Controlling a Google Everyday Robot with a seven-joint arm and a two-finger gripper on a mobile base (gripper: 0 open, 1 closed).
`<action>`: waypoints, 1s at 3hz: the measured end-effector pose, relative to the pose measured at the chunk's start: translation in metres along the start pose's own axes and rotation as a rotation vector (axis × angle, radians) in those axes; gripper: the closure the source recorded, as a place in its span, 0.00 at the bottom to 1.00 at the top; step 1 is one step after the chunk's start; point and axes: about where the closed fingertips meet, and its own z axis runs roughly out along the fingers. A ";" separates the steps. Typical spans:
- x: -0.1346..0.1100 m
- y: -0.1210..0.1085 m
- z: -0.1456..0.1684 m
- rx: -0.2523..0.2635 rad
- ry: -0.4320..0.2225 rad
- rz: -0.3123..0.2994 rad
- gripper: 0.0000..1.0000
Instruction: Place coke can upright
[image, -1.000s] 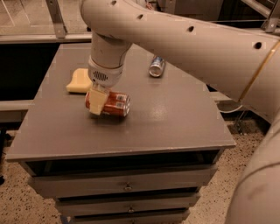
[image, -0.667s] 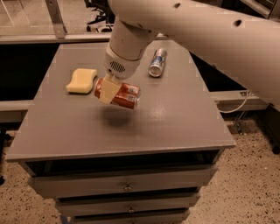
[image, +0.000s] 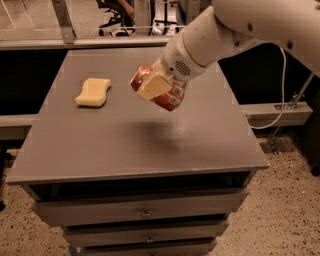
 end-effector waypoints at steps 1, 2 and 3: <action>0.002 -0.020 -0.015 0.028 -0.203 0.020 1.00; 0.000 -0.028 -0.033 0.007 -0.434 0.035 1.00; 0.000 -0.026 -0.047 -0.016 -0.634 0.005 1.00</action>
Offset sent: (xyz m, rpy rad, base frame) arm 0.0020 -0.0619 0.0624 0.6773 -0.3213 0.2366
